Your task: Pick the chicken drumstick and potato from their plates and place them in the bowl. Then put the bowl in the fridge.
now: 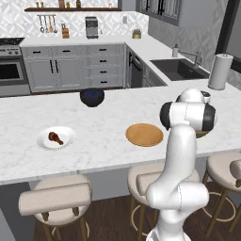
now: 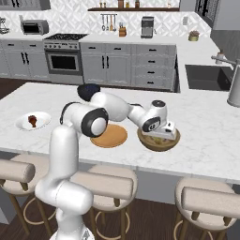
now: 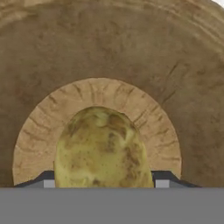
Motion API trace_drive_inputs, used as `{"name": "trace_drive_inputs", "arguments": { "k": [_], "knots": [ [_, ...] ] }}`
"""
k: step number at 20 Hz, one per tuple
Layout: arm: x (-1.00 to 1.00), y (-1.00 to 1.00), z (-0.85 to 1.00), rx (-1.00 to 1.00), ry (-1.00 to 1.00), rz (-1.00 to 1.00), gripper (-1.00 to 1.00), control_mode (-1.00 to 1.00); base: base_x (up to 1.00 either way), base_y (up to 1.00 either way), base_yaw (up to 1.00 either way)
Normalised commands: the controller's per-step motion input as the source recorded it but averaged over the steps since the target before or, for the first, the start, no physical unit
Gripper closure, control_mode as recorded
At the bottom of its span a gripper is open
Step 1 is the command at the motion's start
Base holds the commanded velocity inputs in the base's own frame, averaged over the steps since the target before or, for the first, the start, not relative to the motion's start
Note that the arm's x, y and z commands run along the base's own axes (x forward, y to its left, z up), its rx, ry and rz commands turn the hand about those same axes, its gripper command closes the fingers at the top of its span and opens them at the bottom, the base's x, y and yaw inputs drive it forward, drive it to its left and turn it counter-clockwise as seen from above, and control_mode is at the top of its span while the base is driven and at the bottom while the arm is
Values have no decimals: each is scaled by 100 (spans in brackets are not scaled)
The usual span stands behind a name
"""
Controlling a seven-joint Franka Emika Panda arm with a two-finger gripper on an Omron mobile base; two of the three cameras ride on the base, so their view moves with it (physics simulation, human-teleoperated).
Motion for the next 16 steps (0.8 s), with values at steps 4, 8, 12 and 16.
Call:
{"name": "trace_drive_inputs", "arguments": {
  "k": [4,8,12,16],
  "knots": [
    [4,0,-8,0,0,0,-100,-100,0,0,0],
    [0,0,0,0,0,0,-100,-100,0,0,0],
    [-33,35,2,-3,-10,0,-100,-100,0,0,0],
    [-34,85,17,-8,-18,0,-100,-100,0,0,0]
  ]
}}
